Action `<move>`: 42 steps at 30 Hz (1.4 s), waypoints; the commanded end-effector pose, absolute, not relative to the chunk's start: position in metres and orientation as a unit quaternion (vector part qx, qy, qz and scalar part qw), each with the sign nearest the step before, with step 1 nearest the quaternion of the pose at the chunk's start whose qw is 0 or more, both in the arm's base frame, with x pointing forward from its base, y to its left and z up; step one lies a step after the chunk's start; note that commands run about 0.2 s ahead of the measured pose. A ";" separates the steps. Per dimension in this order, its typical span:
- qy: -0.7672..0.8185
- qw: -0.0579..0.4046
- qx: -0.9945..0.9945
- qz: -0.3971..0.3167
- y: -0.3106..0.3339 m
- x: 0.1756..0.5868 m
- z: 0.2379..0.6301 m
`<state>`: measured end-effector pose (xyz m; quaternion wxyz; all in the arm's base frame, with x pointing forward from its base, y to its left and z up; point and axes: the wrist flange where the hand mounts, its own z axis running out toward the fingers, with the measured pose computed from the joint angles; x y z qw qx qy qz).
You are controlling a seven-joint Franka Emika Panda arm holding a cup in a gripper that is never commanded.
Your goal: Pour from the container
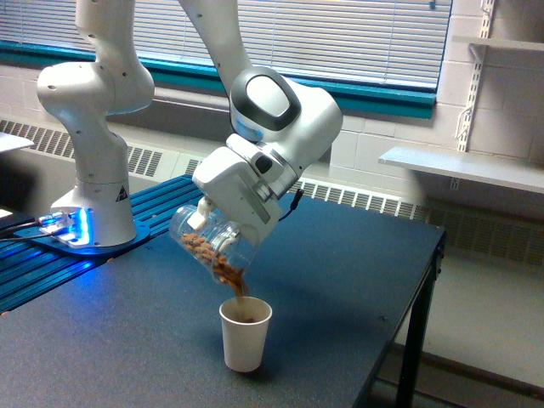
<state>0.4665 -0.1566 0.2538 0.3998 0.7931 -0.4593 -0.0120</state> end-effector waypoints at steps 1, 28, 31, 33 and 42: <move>-0.447 0.404 0.798 -0.018 -0.154 0.470 0.254; -0.436 0.412 0.799 -0.048 -0.159 0.481 0.256; -0.435 0.413 0.799 -0.051 -0.159 0.483 0.257; -0.435 0.412 0.799 -0.053 -0.160 0.484 0.257; -0.439 0.405 0.800 -0.058 -0.165 0.486 0.261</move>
